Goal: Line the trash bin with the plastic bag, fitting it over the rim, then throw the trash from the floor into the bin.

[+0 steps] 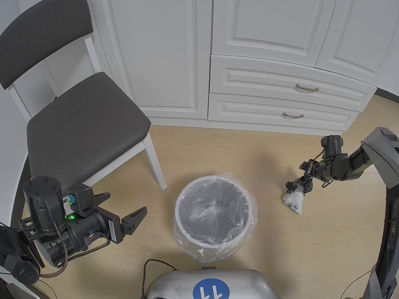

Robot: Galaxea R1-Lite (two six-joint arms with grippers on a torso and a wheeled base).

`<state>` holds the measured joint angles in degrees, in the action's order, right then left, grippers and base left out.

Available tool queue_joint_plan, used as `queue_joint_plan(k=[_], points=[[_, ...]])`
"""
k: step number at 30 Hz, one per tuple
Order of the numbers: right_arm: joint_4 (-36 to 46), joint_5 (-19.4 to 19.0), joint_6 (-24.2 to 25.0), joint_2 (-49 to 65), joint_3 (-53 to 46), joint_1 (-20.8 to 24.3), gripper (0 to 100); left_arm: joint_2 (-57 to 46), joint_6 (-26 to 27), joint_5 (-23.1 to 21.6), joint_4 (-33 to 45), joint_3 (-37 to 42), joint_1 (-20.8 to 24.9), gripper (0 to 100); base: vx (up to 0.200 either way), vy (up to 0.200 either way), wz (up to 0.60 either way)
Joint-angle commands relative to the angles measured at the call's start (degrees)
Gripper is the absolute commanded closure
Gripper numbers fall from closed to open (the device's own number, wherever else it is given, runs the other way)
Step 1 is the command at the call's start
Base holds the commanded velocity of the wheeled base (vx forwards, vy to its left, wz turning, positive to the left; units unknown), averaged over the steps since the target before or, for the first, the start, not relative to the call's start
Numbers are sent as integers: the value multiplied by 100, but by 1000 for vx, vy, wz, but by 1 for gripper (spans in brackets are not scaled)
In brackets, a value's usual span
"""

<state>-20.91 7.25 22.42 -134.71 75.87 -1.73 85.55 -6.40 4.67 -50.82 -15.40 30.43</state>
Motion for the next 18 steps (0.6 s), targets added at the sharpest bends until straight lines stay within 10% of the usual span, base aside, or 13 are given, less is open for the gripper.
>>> queue_joint_plan(k=[1,18], points=[[-335,-5,35,-908,288,-258,0,-91,-2,-1,2,-7,-2,0,0,0,0],[-282,57,553,-2341,1685,-170,0,-91,60,-1,2,19,42,0,0,0,0]])
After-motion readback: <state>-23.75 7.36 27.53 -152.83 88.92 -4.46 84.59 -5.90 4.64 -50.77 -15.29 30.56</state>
